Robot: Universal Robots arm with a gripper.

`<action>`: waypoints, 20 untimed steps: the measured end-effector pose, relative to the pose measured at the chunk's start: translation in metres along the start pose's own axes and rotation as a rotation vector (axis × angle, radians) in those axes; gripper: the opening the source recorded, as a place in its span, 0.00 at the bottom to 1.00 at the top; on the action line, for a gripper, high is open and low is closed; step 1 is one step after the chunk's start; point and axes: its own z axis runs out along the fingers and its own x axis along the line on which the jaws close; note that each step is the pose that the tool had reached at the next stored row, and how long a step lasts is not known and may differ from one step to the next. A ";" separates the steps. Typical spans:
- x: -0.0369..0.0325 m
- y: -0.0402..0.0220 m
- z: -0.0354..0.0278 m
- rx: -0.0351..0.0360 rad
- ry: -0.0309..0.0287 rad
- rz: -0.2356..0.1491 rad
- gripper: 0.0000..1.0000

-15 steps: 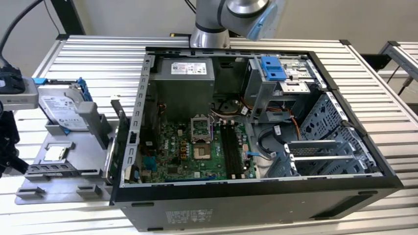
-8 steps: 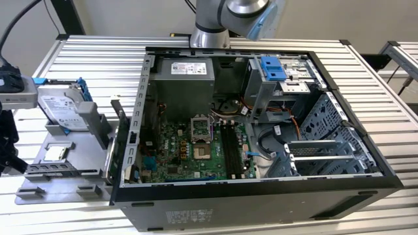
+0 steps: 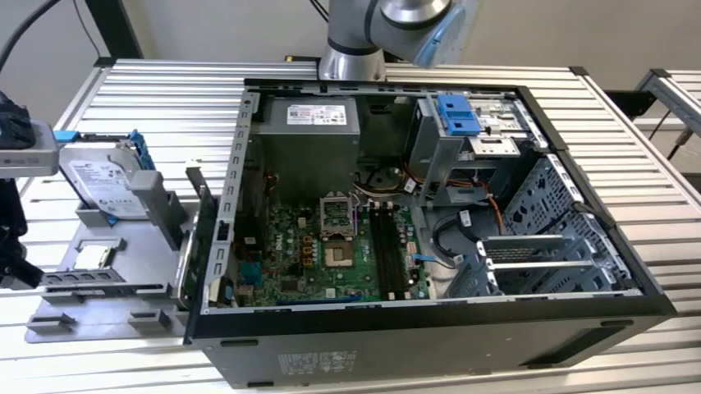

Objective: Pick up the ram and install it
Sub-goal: 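Pick up the ram and move it above insertion slot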

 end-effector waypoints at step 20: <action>-0.0027 -0.0011 -0.0524 0.0000 0.0001 0.000 0.00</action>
